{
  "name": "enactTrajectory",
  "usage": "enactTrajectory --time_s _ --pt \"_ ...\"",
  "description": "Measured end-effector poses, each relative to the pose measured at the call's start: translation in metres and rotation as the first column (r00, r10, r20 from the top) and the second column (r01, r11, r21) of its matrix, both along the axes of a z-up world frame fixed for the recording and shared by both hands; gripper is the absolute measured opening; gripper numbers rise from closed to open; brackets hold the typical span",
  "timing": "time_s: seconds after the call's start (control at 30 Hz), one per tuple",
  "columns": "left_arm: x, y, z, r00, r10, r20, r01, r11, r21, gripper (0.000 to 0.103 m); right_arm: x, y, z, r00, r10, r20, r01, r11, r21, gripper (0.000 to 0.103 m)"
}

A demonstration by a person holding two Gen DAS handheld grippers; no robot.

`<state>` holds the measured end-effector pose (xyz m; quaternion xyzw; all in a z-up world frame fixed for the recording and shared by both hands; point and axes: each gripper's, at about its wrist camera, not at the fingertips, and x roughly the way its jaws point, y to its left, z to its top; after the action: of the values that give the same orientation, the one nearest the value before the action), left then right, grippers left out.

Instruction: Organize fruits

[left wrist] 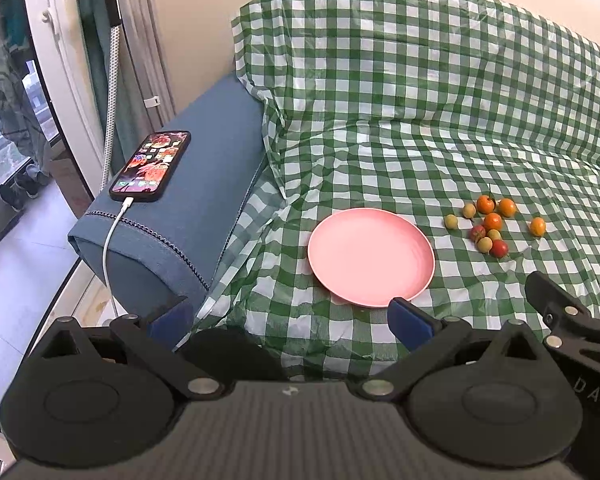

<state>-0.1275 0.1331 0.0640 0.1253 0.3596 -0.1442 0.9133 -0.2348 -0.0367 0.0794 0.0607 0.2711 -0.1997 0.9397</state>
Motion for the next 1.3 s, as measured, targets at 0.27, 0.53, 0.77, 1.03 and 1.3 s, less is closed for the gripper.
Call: enactTrajectory --time_s 0.27,0.53,0.77,1.03,1.3 --pt "-0.0025 0.0003 0.0015 1.0 0.003 0.009 -0.003 1.0 -0.004 0.103 -0.0016 0.0028 0.0001 0.998 -0.009 0.06 0.01 1.0 -0.019 0.102" --pt "-0.0031 0.0005 0.0015 1.0 0.002 0.009 -0.002 1.0 -0.005 0.103 -0.0015 0.0035 -0.0001 0.998 -0.008 0.056 0.008 1.0 -0.006 0.102" --pt "-0.0036 -0.0008 0.0017 1.0 0.001 0.009 -0.001 1.0 -0.005 0.103 -0.0007 0.0023 0.0003 0.999 -0.003 0.048 0.002 1.0 0.015 0.102" --pt "-0.0026 -0.0017 0.0004 1.0 0.001 0.001 -0.001 1.0 -0.004 0.103 -0.0003 0.0024 -0.0027 1.0 0.0 0.026 -0.001 1.0 0.026 0.102" --pt "-0.0016 -0.0048 -0.0053 1.0 -0.01 -0.018 0.01 1.0 0.002 0.103 0.0036 0.0058 -0.0023 0.999 -0.011 -0.04 0.009 0.998 -0.054 0.102"
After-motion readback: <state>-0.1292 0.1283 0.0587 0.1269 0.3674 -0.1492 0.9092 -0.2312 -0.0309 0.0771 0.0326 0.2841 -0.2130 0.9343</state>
